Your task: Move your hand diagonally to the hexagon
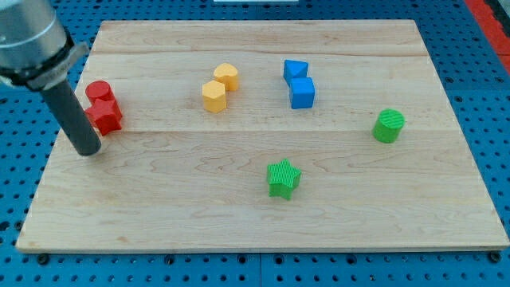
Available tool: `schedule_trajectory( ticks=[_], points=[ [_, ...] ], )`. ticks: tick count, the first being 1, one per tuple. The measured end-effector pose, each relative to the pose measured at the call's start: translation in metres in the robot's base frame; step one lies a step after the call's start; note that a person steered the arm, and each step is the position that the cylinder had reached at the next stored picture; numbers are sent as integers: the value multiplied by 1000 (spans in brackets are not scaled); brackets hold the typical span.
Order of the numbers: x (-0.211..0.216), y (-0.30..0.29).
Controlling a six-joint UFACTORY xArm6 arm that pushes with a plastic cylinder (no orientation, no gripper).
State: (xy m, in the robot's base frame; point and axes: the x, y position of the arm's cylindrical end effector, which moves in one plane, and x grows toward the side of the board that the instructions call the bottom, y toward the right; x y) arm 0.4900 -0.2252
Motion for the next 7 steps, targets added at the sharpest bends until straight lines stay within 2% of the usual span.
schedule_trajectory(
  ticks=[1, 5, 6, 7],
  points=[
    [10, 11],
    [3, 24],
    [3, 66],
    [3, 82]
  ],
)
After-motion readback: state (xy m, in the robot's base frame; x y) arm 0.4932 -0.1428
